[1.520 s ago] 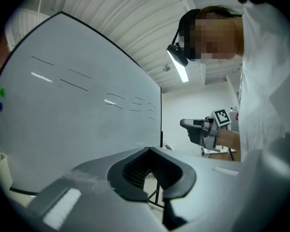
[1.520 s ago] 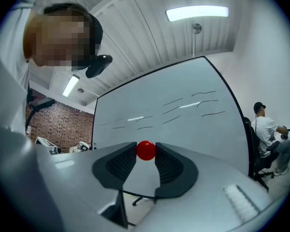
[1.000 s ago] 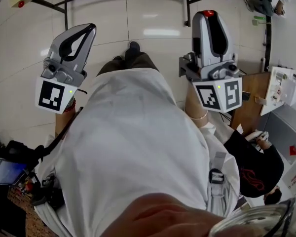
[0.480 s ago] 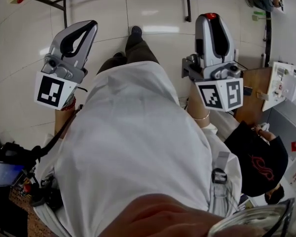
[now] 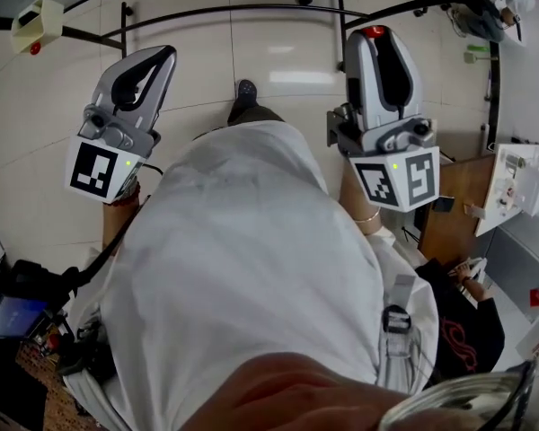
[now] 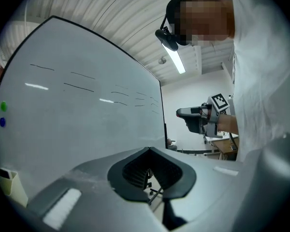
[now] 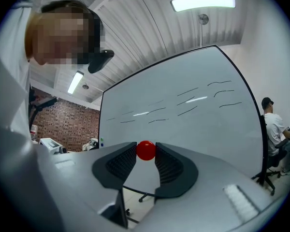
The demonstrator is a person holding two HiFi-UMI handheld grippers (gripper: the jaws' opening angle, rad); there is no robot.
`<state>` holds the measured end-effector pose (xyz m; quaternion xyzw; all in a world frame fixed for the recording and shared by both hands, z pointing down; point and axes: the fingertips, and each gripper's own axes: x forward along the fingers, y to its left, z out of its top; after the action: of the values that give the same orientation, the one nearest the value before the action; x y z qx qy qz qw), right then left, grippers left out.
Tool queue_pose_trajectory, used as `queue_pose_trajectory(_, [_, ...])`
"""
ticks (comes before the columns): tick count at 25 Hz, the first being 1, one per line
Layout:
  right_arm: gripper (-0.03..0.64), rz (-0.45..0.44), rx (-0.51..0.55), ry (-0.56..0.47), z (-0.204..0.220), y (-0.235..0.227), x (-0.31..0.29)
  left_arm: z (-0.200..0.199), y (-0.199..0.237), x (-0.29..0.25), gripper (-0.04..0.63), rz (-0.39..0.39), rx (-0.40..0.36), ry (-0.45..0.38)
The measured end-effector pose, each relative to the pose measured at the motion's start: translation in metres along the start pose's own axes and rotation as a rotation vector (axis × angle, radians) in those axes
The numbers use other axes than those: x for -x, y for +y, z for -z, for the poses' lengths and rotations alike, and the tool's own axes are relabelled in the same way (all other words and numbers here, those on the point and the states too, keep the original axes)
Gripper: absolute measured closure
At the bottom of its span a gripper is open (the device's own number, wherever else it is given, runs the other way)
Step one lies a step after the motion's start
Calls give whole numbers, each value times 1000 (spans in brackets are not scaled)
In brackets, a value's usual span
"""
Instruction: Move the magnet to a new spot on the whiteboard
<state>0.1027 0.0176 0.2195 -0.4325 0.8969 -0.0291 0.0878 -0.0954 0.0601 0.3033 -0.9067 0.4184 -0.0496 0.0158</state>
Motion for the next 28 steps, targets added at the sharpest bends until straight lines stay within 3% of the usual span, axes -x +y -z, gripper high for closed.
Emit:
queue_pose_trajectory(8, [494, -23, 30, -10, -8, -80, -34, -26, 10, -103, 594, 1, -21, -30])
queue_pose_trajectory(13, [494, -33, 26, 30, 7, -111, -45, -21, 12, -131, 594, 0, -29, 4])
queue_pose_trajectory(19, [494, 13, 30, 25, 6, -140, -54, -29, 21, -160, 594, -1, -34, 36])
queue_pose_trajectory(25, [494, 54, 57, -8, 0, -127, -74, -27, 17, -164, 594, 93, -12, -15])
queue_pose_trajectory(28, [494, 67, 98, -13, -13, -125, -91, -23, 28, -167, 594, 161, 58, -37])
